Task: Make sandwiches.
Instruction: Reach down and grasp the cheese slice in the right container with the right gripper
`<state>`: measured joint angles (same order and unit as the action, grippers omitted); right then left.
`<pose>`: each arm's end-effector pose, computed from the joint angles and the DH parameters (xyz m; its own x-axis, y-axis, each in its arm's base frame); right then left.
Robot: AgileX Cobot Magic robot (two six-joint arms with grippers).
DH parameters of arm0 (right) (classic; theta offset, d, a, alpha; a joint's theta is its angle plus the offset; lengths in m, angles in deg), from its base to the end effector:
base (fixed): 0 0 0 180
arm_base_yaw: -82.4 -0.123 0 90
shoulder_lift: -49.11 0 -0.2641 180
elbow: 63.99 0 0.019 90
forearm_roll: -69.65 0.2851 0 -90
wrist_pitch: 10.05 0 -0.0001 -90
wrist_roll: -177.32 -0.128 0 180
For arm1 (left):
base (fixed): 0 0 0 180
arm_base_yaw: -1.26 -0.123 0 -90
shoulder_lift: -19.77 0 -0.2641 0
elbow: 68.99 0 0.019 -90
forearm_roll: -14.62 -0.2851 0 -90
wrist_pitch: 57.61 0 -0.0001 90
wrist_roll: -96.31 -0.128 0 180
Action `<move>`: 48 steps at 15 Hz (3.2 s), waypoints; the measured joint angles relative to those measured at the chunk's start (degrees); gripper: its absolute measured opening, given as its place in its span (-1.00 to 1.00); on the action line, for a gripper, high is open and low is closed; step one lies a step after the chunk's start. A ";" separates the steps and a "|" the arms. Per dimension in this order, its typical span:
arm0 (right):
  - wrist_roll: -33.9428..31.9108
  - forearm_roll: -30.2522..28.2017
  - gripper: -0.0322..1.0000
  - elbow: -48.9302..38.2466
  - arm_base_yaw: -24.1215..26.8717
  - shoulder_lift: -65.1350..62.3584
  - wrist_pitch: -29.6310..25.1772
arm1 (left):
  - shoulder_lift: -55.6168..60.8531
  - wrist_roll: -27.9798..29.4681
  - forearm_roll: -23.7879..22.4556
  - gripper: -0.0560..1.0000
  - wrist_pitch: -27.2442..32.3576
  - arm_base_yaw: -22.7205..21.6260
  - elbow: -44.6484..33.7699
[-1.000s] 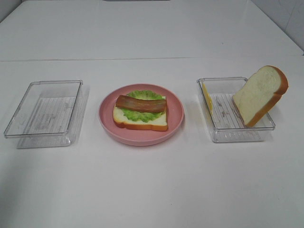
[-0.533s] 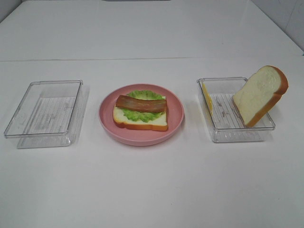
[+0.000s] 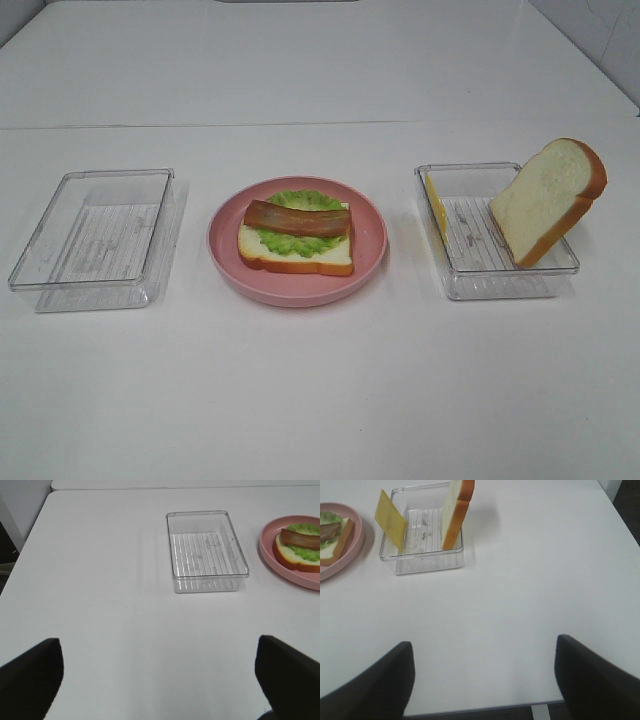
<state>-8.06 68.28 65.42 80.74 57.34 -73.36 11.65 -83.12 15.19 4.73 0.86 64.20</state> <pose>0.0811 -0.0004 0.2565 -0.5306 0.0677 -0.8449 0.0333 0.9977 0.0590 0.0747 -0.0006 0.2809 -0.4581 -0.0178 -0.8887 -0.0058 0.9998 -0.0170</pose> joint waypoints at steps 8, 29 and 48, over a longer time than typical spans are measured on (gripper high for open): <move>0.00 0.00 0.53 7.68 0.00 14.38 -0.34 | 0.00 0.11 0.00 0.92 0.00 0.00 -0.06; 3.04 15.81 0.54 76.49 -12.66 118.95 -1.83 | 0.00 0.11 0.00 0.92 -0.11 0.00 -0.06; 3.09 12.95 -0.28 76.55 -12.66 129.83 0.29 | 0.00 0.11 0.00 0.92 -0.11 0.00 -0.06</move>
<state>-4.97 81.23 141.97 68.08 187.18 -73.08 11.65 -83.00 15.19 4.62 0.86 64.15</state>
